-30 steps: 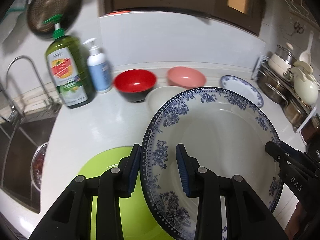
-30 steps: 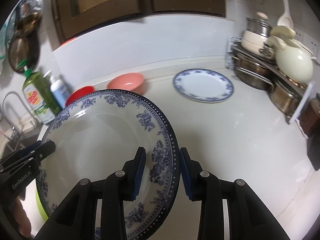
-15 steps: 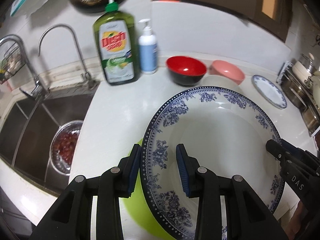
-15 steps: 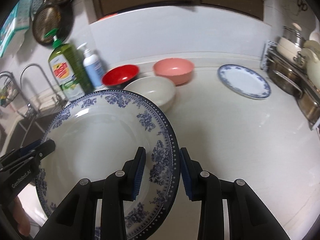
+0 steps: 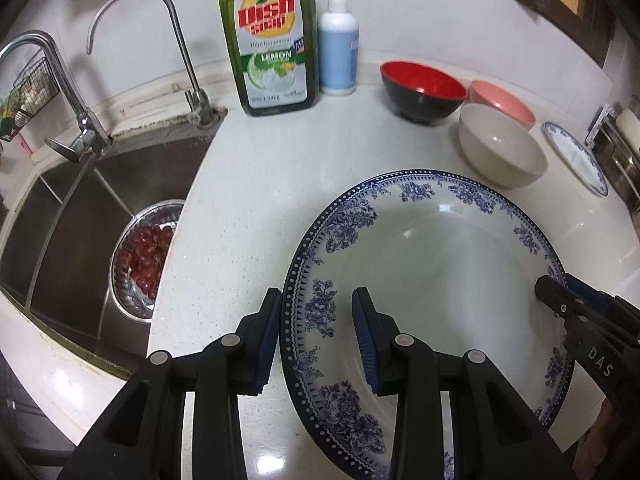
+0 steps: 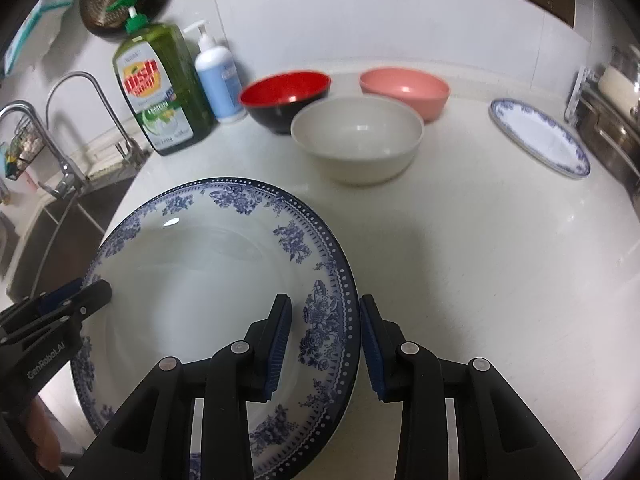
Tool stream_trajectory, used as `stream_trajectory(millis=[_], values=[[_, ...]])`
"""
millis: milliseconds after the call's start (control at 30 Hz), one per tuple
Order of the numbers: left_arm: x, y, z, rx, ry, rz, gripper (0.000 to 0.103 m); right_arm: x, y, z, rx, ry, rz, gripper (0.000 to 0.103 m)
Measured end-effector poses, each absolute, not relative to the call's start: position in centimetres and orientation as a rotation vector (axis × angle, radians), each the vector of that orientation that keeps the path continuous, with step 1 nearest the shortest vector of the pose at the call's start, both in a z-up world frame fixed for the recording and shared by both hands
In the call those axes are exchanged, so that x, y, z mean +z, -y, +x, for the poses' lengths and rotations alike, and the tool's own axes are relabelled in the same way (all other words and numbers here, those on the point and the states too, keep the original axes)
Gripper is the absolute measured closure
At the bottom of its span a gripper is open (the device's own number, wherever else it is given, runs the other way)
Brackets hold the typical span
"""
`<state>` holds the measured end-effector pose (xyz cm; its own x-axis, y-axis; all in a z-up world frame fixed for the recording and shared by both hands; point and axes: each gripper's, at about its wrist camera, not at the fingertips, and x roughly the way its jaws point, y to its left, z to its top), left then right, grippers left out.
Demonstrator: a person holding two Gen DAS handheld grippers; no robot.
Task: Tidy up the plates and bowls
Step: 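Lift the blue-and-white plate with both tools and carry it over the green plate, then lower the blue-and-white plate onto the green plate and open both tools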
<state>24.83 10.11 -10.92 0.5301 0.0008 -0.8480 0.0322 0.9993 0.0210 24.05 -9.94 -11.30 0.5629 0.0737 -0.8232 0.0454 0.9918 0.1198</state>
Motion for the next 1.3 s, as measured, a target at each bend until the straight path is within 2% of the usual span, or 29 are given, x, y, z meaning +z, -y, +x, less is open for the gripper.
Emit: stream_trajectory(millis=[733, 833, 900, 933, 1033, 1300], values=[[-12.5, -10.5, 25.5, -0.020, -1.051, 0.043, 0.067, -12.9, 8.5, 24.7, 0.001, -1.009, 0.073, 0.064], [-12.2, -10.4, 25.3, -0.007, -1.027, 0.069, 0.064, -12.9, 8.4, 24.6, 0.018, -1.013, 0.062, 0.059], [-12.1, -10.5, 25.2, 0.013, -1.023, 0.071, 0.055, -12.8, 8.5, 24.6, 0.032, -1.012, 0.068, 0.058], [-12.0, -10.6, 25.2, 0.007, -1.024, 0.061, 0.055, -12.7, 8.5, 24.6, 0.031, -1.013, 0.068, 0.058], [-11.6, -10.6, 25.2, 0.005, -1.016, 0.055, 0.052, -12.2, 8.8, 24.3, 0.009, -0.995, 0.062, 0.046], [-9.6, -9.5, 24.8, -0.009, -0.964, 0.062, 0.041, -10.4, 9.2, 23.6, 0.028, -0.947, 0.076, 0.045]])
